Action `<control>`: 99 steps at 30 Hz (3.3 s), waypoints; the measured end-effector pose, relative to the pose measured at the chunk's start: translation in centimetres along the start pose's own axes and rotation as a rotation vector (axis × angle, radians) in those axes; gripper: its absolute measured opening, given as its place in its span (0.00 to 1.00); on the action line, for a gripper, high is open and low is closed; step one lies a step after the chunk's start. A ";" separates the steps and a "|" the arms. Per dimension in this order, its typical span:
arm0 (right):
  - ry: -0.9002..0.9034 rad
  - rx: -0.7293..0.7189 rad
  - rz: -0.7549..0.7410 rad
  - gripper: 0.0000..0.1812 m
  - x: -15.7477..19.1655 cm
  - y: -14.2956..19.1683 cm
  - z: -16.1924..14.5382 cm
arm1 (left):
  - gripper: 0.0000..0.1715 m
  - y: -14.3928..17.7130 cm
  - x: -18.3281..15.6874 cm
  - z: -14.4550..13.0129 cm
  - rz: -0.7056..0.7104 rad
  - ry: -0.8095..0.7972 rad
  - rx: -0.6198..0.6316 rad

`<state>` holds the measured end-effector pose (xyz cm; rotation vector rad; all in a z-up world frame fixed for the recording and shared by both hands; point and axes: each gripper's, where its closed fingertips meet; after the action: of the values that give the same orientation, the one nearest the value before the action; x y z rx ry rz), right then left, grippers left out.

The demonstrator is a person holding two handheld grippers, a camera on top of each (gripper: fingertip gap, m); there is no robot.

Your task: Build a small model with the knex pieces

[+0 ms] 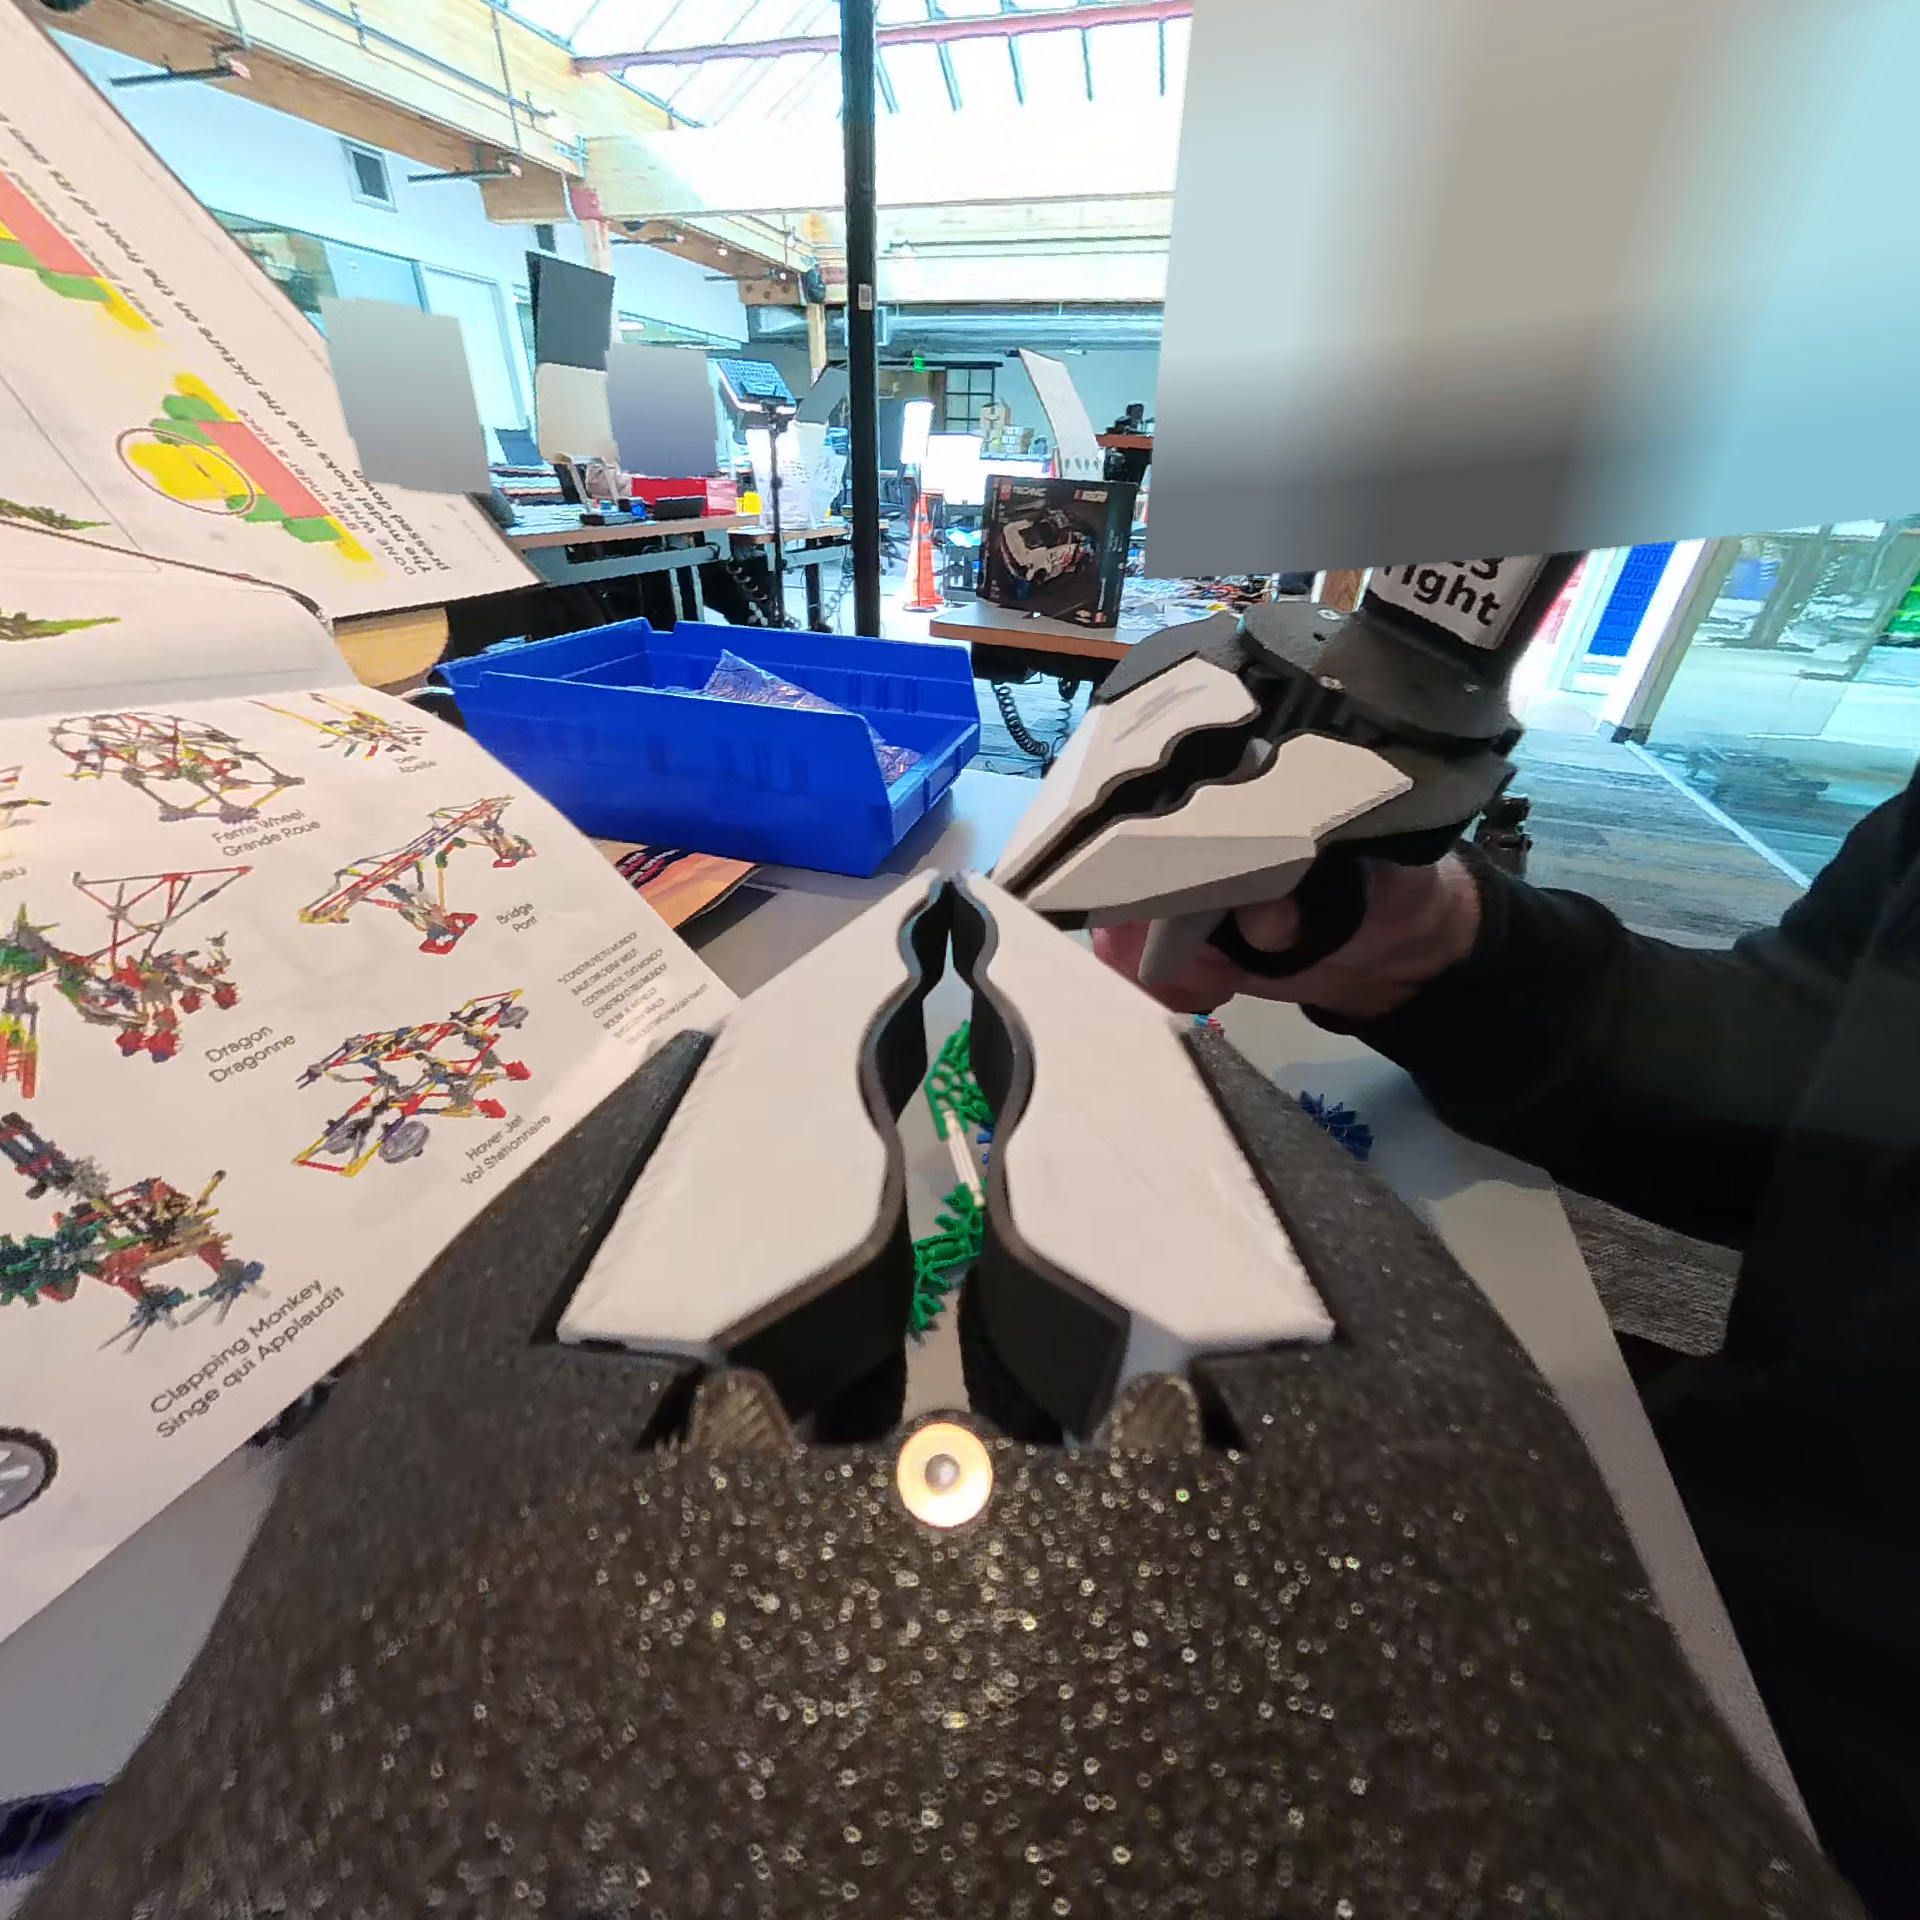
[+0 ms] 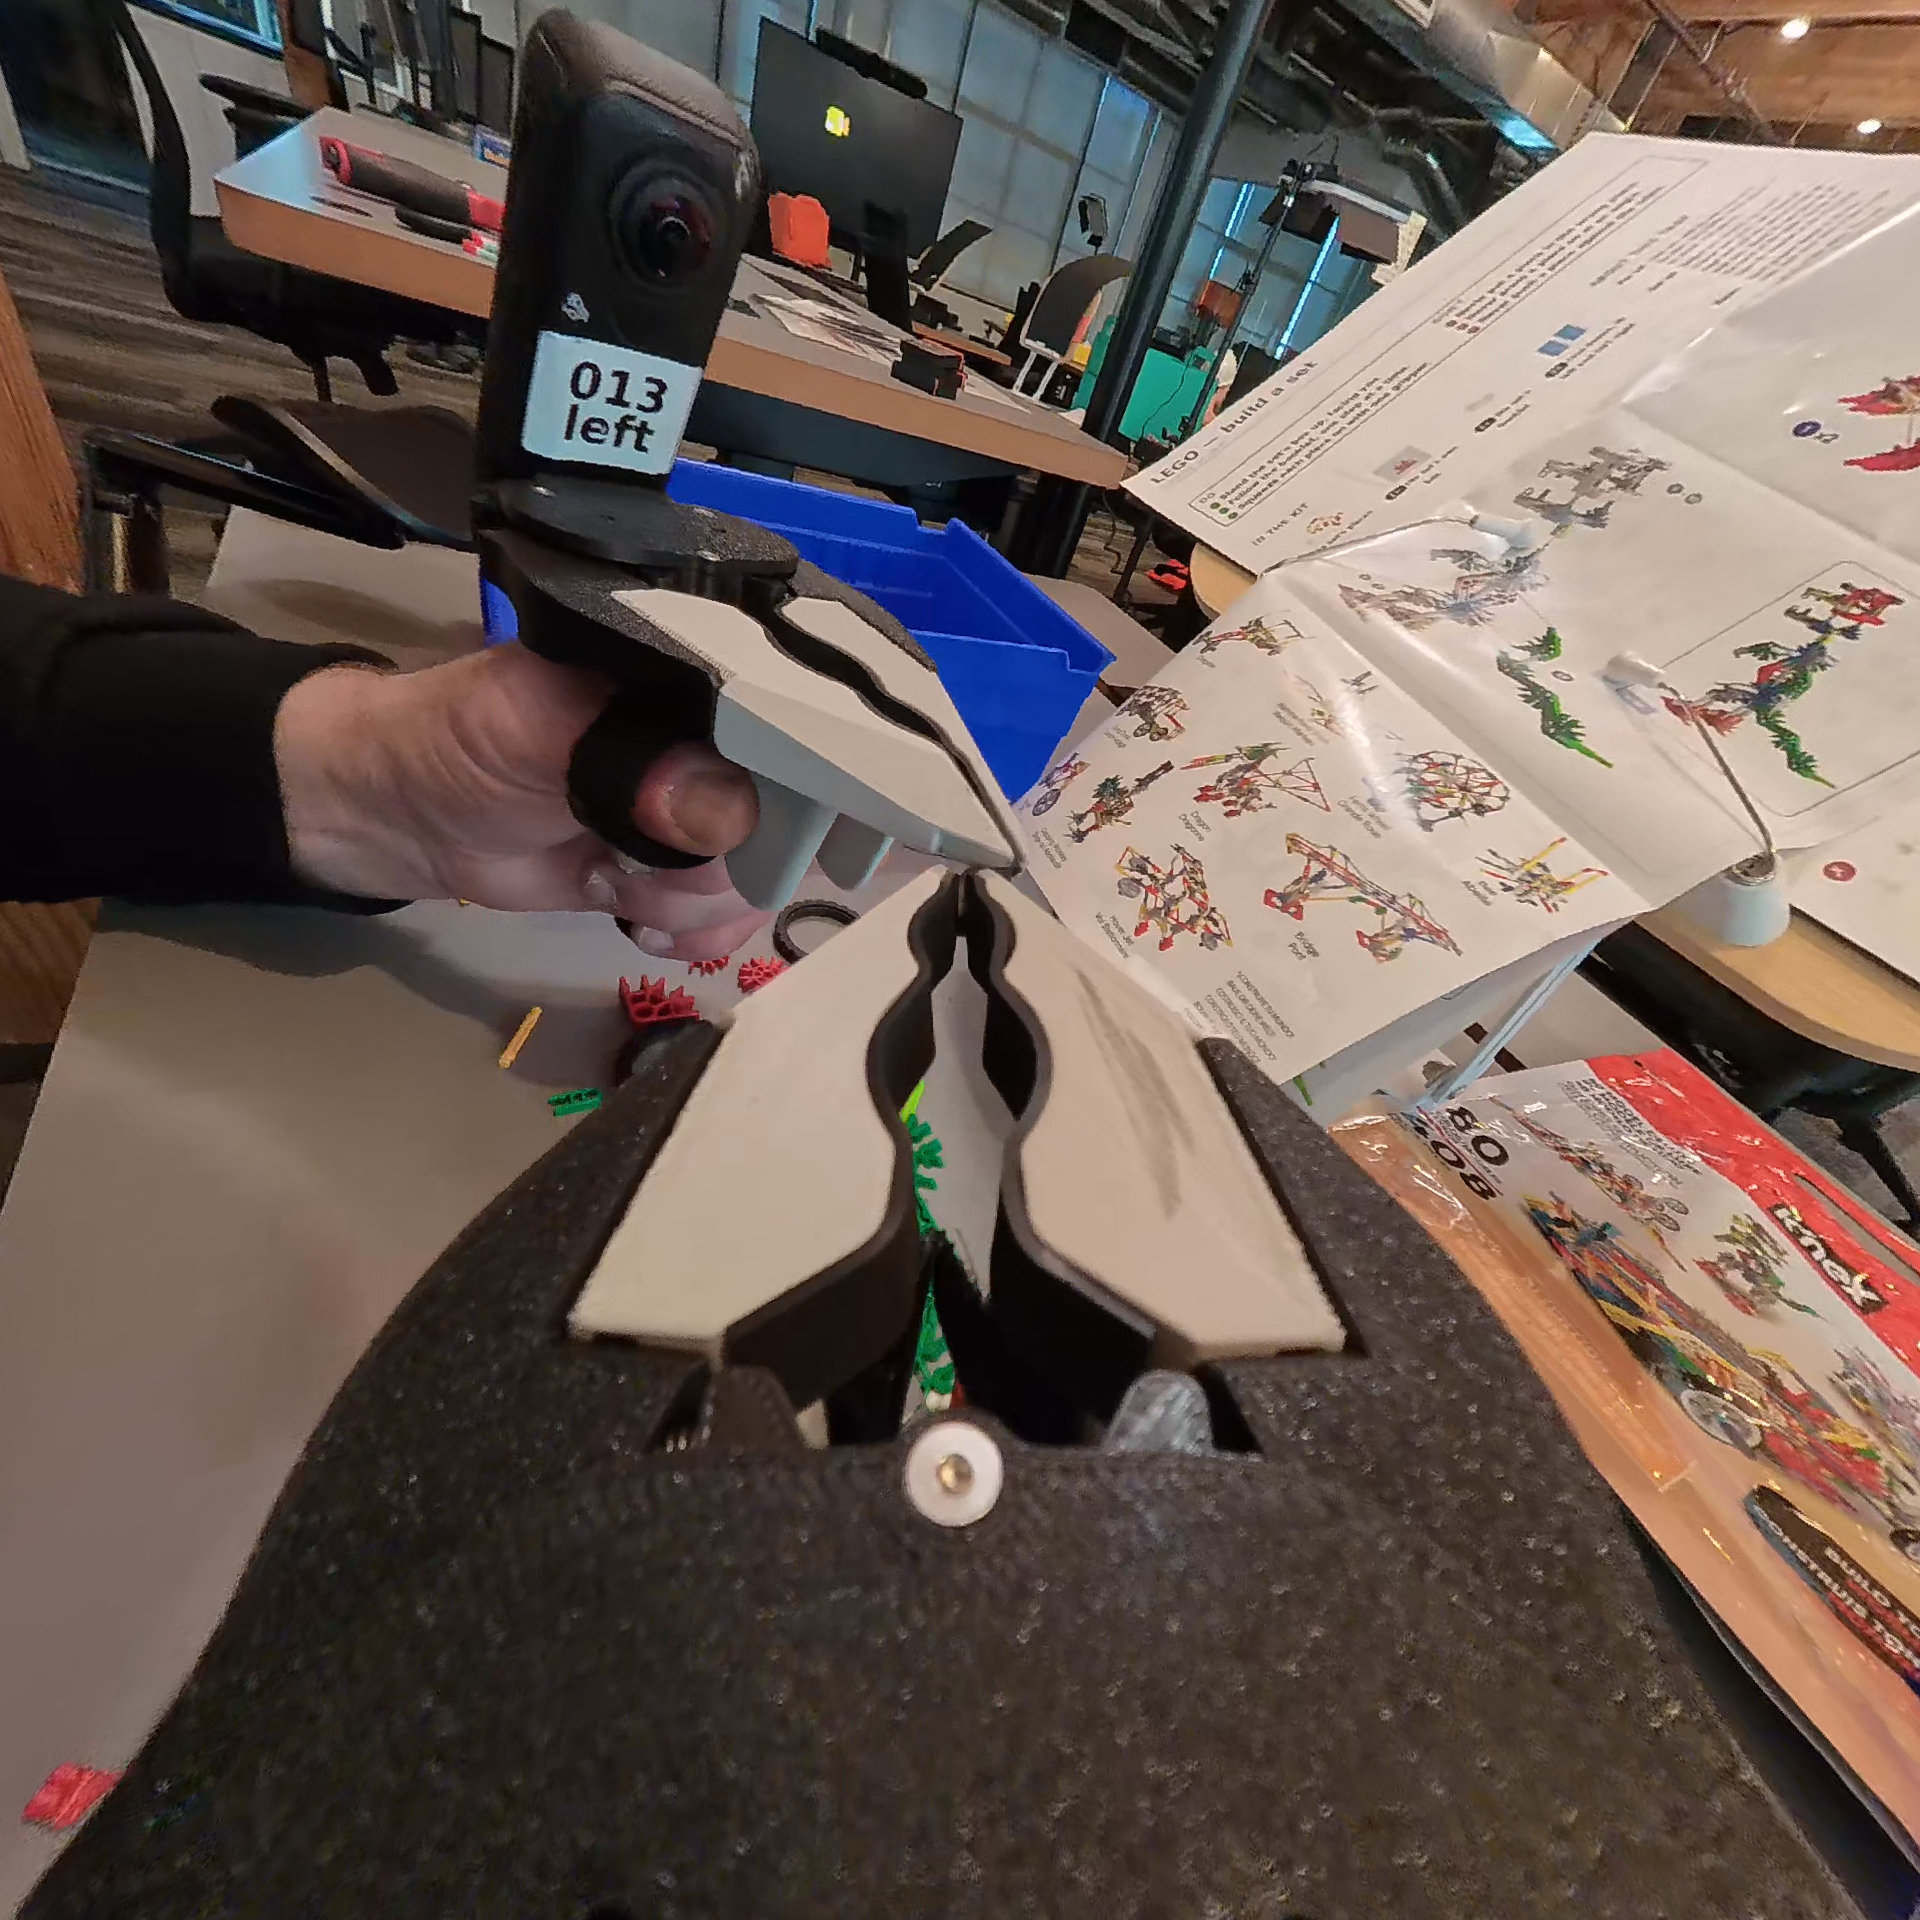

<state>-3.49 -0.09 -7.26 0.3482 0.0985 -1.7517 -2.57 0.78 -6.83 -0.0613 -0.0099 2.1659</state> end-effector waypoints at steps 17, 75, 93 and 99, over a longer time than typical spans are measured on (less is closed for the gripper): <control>-0.051 0.028 -0.045 0.00 -0.8 -0.6 -0.6 | 0.00 -0.7 1.0 -0.5 0.089 0.007 0.003; -0.150 -0.093 -0.068 0.16 -1.2 -0.1 1.3 | 0.00 -1.2 1.6 1.4 0.084 0.136 -0.152; -0.067 -0.050 -0.109 0.16 -0.8 -0.5 0.9 | 0.00 -1.5 1.7 1.1 0.115 0.104 -0.130; -0.067 -0.051 -0.094 0.15 -0.7 -0.5 0.9 | 0.00 -1.4 1.7 1.1 0.081 0.145 -0.143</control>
<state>-4.03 0.47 -6.29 0.2511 0.1123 -1.8483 -2.41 3.00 -5.79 -0.3059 -0.0806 2.2337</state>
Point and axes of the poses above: each gripper's, where its closed fingertips meet, y back along the fingers, z out of its top, x = y × z across the jaws, and after that the axes turned 2 degrees about z, right-handed
